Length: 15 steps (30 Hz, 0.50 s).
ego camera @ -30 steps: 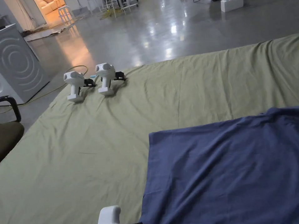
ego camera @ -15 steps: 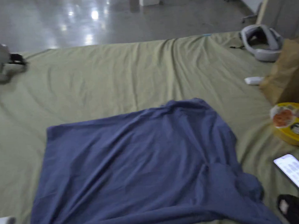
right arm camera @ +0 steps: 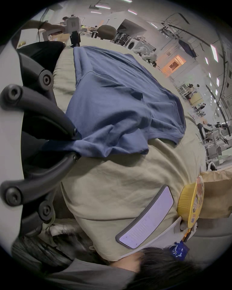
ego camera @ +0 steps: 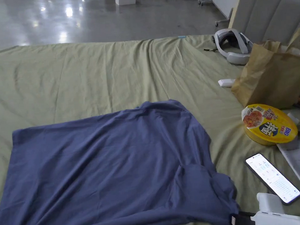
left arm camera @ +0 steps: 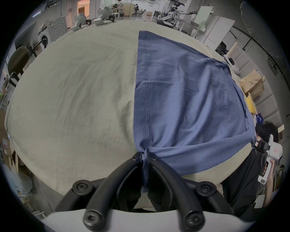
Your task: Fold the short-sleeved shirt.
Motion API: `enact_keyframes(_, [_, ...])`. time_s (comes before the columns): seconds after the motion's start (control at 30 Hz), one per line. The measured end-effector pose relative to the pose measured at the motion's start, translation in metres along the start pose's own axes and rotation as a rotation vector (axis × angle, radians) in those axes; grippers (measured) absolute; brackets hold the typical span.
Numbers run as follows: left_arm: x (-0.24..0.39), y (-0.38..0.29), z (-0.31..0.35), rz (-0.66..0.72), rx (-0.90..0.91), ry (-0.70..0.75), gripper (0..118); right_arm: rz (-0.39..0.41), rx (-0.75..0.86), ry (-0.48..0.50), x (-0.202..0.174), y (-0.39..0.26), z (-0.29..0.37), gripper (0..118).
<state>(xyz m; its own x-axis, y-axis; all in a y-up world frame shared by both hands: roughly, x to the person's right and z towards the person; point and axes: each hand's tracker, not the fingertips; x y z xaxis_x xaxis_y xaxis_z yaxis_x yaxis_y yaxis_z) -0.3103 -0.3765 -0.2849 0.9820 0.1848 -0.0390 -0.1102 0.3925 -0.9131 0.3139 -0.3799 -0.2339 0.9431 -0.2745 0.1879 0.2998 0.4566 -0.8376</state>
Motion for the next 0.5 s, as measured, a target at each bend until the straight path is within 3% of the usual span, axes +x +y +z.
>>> enact_keyframes(0.17, [0.006, -0.004, 0.01, -0.056, 0.049, 0.006, 8, 0.051, 0.123, -0.002, -0.008, 0.002, 0.026, 11])
enact_keyframes(0.27, [-0.001, 0.002, 0.014, 0.016, 0.172, -0.029, 8, 0.05, 0.257, 0.053, -0.014, 0.025, 0.051, 11])
enact_keyframes(0.37, [0.042, 0.024, 0.008, 0.05, 0.273, -0.08, 8, 0.047, 0.308, 0.096, -0.025, 0.073, 0.052, 11])
enact_keyframes(0.4, [0.003, 0.039, 0.057, 0.041, 0.298, -0.07, 8, 0.044, 0.325, 0.115, -0.03, 0.091, 0.05, 11])
enact_keyframes(0.5, [0.014, 0.062, 0.065, 0.049, 0.342, -0.075, 8, 0.105, 0.361, 0.1, -0.056, 0.144, 0.034, 11])
